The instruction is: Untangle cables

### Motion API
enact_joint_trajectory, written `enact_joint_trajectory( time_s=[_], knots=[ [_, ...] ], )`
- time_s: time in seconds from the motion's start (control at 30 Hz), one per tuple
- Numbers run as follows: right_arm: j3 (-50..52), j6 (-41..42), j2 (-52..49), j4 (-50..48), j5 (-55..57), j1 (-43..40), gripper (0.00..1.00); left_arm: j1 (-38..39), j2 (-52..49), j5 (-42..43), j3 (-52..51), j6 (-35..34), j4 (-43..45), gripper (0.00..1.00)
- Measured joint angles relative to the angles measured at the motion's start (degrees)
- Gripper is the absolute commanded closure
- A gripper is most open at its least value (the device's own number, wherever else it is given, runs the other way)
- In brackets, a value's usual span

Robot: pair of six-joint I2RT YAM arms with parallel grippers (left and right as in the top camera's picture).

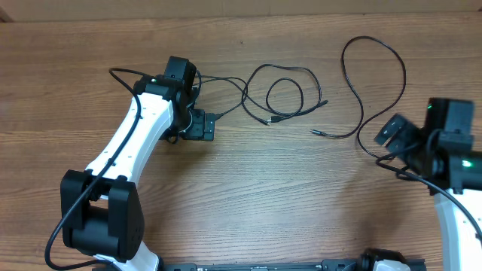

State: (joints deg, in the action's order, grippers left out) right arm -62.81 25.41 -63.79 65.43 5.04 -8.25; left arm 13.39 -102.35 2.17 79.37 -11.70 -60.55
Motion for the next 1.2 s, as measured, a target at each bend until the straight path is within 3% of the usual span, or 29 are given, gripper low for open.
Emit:
enact_joint_trajectory(
  time_s=[0.2,0.43,0.8,1.0,1.2],
  knots=[
    [2.89,4.63,-4.94,0.15,-5.03,0.0,0.0,0.46,0.0,0.04,0.0,0.0,1.03,0.0],
    [2.89,21.57,-14.36,2.38,-4.39,-0.02,0.0,3.48,0.02,0.24,0.0,0.0,1.31,0.0],
    [2.89,42.01,-31.26,-10.21,-10.58,-0.02,0.0,5.03,0.0,0.22,0.0,0.0,2.29,0.0],
    [2.89,49.9,-33.27,-12.26,-9.2,-0.02,0.0,5.03,0.0,0.2,0.0,0.02,2.29,0.0],
    [2.89,52.81,-33.27,-13.14,-6.01,-2.34,0.0,5.03,0.0,0.15,0.0,0.24,2.32,0.0]
  ],
)
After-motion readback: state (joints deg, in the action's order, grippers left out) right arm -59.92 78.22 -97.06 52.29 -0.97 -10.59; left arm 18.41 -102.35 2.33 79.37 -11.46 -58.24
